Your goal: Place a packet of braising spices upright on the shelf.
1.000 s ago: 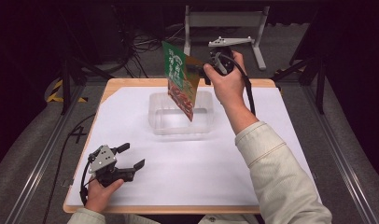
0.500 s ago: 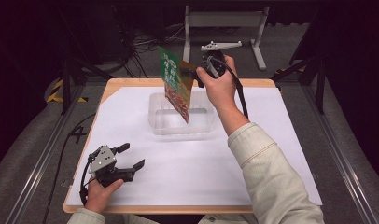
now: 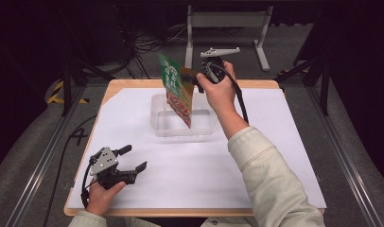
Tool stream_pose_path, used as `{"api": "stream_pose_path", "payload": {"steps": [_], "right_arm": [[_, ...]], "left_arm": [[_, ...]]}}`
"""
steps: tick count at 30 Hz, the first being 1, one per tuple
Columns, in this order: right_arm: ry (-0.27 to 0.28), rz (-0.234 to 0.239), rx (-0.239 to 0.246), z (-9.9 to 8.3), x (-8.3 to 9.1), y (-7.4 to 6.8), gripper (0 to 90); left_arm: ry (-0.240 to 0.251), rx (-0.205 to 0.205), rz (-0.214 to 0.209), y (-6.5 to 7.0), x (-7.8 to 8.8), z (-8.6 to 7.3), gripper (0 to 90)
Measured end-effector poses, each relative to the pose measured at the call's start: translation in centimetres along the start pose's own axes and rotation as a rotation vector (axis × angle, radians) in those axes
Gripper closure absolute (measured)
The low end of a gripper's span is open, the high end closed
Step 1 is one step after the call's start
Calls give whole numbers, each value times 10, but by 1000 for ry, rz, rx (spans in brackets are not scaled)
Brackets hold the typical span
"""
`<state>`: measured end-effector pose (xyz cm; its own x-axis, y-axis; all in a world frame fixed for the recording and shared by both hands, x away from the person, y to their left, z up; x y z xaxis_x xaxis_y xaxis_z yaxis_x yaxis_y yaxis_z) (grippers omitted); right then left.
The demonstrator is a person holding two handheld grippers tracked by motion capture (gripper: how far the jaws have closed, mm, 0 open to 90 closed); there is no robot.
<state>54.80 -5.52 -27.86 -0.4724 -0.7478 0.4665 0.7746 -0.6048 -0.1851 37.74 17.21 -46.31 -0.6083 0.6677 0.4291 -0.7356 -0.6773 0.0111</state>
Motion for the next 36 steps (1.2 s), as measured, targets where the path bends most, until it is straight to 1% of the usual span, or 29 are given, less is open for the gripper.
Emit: {"api": "stream_pose_path", "payload": {"steps": [8, 16, 25, 36], "right_arm": [[-2, 7, 4, -3, -8, 2, 898], [-18, 0, 4, -8, -17, 3, 898], [-34, -19, -8, -15, -21, 6, 897], [-40, -17, -22, -22, -24, 9, 893]], "left_arm": [[-1, 2, -4, 1, -1, 0, 167], [-1, -1, -3, 0, 0, 0, 167], [-1, 2, -5, 1, -1, 0, 167], [-2, 3, -7, 1, -1, 0, 167]]}}
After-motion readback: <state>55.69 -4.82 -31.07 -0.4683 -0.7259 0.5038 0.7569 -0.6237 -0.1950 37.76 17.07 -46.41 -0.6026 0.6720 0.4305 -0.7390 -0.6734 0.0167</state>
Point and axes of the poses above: each handheld gripper's, and its own axes: x roughly backward along the jaws, z roughly out of its top, y roughly to its right, the point moved 7 cm from there along -x, roughly forward along the jaws, and after that the axes turned 6 degrees about -y, right-handed, at the moved point
